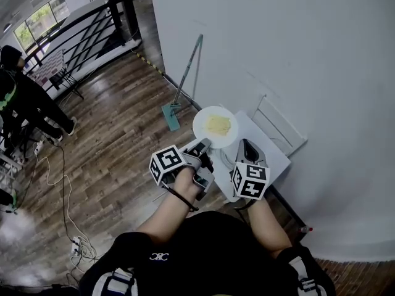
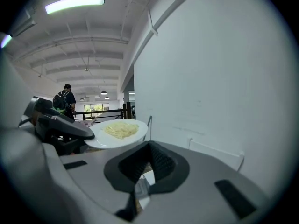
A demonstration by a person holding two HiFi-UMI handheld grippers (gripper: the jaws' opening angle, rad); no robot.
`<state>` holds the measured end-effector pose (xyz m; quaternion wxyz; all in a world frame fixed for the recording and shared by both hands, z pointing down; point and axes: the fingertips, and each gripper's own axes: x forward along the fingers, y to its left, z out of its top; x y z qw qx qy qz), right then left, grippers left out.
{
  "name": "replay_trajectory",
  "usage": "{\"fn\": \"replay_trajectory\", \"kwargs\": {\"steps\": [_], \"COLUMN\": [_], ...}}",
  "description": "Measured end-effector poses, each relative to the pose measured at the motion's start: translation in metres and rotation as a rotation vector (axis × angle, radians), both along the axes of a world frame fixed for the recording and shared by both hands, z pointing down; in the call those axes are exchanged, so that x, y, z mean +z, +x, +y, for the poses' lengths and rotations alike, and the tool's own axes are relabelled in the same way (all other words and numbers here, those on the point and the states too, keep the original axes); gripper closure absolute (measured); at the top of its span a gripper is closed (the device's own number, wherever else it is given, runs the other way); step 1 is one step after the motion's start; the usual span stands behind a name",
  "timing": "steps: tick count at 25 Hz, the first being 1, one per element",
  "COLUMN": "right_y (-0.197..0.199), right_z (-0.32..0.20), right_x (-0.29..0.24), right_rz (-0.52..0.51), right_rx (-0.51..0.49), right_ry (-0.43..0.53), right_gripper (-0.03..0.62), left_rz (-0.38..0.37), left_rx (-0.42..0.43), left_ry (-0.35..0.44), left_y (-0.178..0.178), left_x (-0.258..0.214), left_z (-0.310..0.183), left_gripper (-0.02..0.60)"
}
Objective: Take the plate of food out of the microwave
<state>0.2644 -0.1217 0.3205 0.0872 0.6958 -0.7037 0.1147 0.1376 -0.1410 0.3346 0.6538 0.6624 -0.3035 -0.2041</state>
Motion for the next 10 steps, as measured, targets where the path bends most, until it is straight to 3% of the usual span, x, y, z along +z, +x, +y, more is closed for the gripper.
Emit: {"fn": "replay_trajectory", "kwargs": {"steps": [10], "right_y": [-0.0045], "right_z": [-0.0037], "right_x": [-0.0027], "right_rz": [-0.014], "right_rx": [-0.004], "right_ry": [0.012], "right_gripper": [0.588], "left_rz": [0.018], "left_rx": [0.022], "left_ry": [0.012], "left_y": [0.0008], "left_x": [-0.0040], "left_z": [-0.0072], "left_gripper": [0.568]}}
